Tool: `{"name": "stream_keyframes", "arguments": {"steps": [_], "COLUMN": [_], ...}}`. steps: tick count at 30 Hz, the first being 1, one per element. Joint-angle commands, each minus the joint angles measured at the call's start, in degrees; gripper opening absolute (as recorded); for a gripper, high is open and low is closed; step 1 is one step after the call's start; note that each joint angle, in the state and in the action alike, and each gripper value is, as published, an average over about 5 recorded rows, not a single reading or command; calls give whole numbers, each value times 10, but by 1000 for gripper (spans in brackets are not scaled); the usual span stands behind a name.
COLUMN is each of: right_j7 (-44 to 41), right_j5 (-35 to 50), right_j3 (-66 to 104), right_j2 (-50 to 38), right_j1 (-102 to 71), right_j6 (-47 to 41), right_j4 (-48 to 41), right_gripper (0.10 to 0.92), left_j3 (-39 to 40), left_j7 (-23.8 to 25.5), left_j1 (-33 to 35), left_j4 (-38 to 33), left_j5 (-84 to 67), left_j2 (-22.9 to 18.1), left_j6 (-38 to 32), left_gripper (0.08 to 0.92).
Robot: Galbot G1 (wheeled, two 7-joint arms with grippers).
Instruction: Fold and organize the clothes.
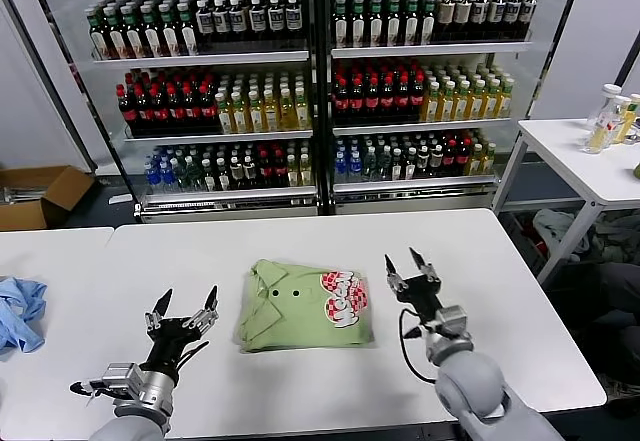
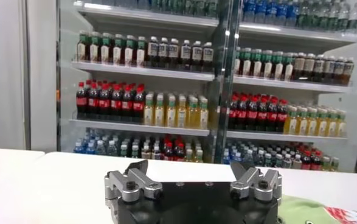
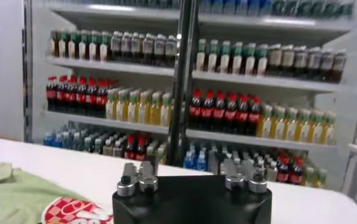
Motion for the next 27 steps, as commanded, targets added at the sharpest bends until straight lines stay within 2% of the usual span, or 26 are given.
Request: {"name": "stream_keyframes", "arguments": {"steps": [1,6,9,27], "right_j7": [-20,-27,-31,-26], "right_j5": [-34,-50,-53,-88], "right_j3": [123,163,182,210], "right_j2": [-26,-14,-6,14], "right_j1": [-149,-204,-230,-275], "right_j6": [51,50,51,52], "right_j4": [95,112,125,163], "right_gripper": [612,758,810,823], "left_j3": [-1,-5,-4,-8], "left_j7": [1,2,4,5], "left_j1": [12,23,30,57], "left_j4": [-18,-27,-36,-68], "left_j5": [12,18,17,21], "left_j2": [-4,-12,-13,-20], "left_j6": [0,0,2,2], "left_gripper": [823,823,823,823]}}
